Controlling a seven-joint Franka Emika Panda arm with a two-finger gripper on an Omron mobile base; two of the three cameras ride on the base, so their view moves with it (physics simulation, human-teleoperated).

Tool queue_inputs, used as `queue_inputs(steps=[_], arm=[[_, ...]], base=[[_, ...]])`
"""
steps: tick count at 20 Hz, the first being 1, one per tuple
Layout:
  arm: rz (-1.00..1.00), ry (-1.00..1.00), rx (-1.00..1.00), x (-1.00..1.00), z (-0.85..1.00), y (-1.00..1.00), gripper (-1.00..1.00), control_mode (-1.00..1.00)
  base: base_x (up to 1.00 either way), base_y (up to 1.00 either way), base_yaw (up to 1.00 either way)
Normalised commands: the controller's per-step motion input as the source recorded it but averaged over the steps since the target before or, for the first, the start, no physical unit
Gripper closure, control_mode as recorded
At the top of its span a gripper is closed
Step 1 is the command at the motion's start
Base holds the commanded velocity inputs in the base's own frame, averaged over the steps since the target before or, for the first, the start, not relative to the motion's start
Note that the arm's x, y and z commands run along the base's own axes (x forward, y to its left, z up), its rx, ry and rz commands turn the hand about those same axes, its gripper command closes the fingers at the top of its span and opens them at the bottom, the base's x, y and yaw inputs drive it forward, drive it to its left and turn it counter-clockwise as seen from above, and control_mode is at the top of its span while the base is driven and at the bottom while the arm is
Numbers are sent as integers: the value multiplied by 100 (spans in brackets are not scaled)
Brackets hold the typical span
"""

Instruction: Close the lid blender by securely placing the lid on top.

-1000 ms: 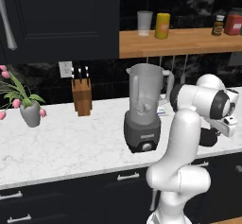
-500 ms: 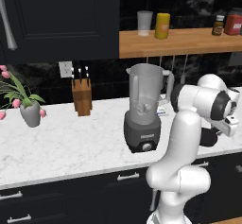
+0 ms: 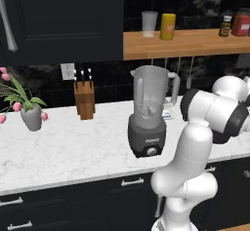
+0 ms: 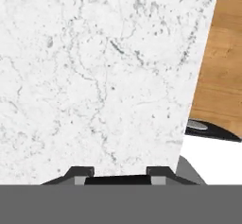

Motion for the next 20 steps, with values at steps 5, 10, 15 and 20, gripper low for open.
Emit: queue_inputs(steps=[5,10,15,20], arm=[[-21,11,17,-32,99,7,100,-100],[-28,10,20,-36,93,14,100,-100],[-30,9,12,-23,80,28,100,-100],[-30,8,5,-20,60,42,100,-100]], base=[[0,0,0],[0,0,0],[0,0,0],[0,0,0]])
